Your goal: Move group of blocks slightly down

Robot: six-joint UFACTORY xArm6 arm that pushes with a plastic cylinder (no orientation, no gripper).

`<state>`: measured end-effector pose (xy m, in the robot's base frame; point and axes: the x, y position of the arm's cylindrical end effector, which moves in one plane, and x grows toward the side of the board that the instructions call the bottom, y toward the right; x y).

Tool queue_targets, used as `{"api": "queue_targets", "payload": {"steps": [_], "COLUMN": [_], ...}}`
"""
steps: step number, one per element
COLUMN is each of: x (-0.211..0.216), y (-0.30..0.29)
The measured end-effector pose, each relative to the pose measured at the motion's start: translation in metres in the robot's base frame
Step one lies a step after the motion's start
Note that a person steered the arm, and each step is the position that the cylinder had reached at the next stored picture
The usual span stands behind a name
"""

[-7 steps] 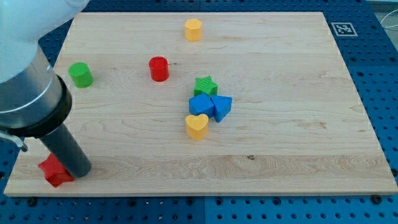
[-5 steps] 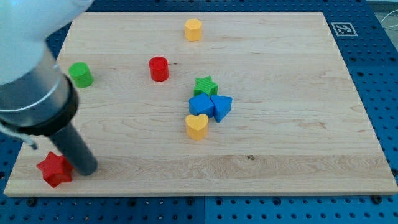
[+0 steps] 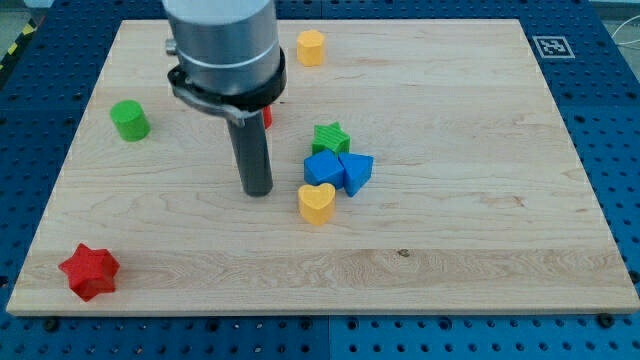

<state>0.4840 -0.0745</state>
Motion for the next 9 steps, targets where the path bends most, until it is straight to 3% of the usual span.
{"api": "queue_targets", "payload": {"steps": [2, 4, 6, 9], "x": [-0.042, -0.074, -0.074, -0.057], "y": [0.000, 0.040, 0.083, 0.085]}}
